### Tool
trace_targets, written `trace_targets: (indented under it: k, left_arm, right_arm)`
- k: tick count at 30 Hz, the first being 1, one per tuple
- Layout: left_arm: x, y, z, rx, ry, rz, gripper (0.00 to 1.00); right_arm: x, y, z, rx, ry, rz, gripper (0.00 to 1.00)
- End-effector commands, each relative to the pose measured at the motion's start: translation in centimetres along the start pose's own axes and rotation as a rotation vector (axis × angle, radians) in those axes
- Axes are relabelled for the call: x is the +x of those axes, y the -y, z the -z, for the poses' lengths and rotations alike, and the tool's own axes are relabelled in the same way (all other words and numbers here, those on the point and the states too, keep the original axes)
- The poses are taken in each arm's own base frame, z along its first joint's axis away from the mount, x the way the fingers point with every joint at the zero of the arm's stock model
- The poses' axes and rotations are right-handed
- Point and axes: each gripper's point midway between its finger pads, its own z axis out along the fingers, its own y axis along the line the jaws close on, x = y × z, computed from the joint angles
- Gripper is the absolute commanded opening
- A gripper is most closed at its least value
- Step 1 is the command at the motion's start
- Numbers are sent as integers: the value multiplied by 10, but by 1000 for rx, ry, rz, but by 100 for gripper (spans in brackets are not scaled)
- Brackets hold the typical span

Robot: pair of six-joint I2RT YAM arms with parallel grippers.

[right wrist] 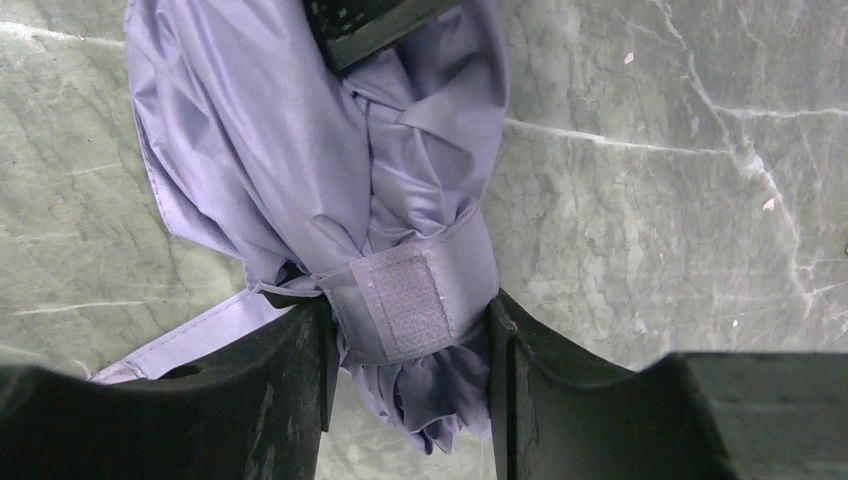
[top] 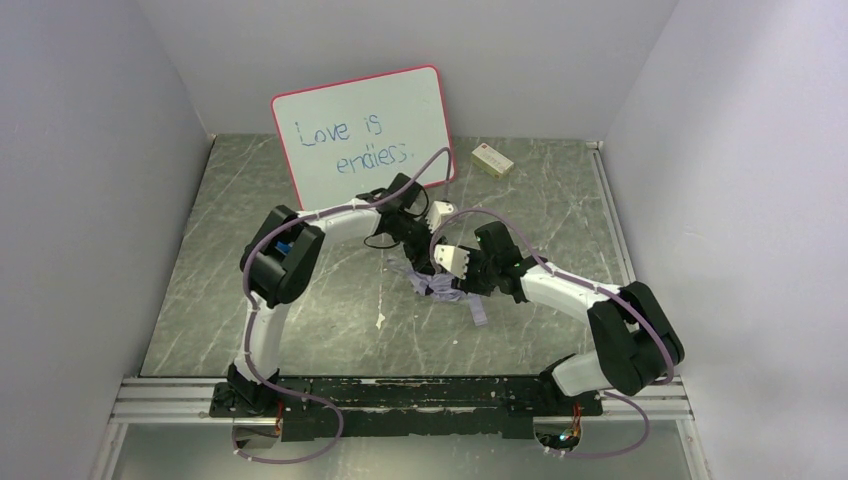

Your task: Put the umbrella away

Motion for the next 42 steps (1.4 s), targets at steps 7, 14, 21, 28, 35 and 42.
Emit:
trace_targets:
  k: [7,14,21,28,35,42]
  left_arm:
    - [54,60,-33,236,-139,182,80]
    - [48,48,-32,170,-150,209,79]
    - [-26,22,29,123,138,263,80]
    - [-29,42,34,185,154,227,83]
    - [-19,48,4,172,74,166,94]
    - [-6,23,-12,52,24,142,95]
  right_arm:
    - [29,-8,-1,15,-111,-49,23]
    - [30,-10,-2,12,-118,-55,22]
    - [31,-9,-1,21,-119,-53,22]
    - [32,-11,-2,14,-125,-53,22]
    - [33,-12,-3,10,-126,-54,21]
    - [33,-12,-3,6,-126,-52,21]
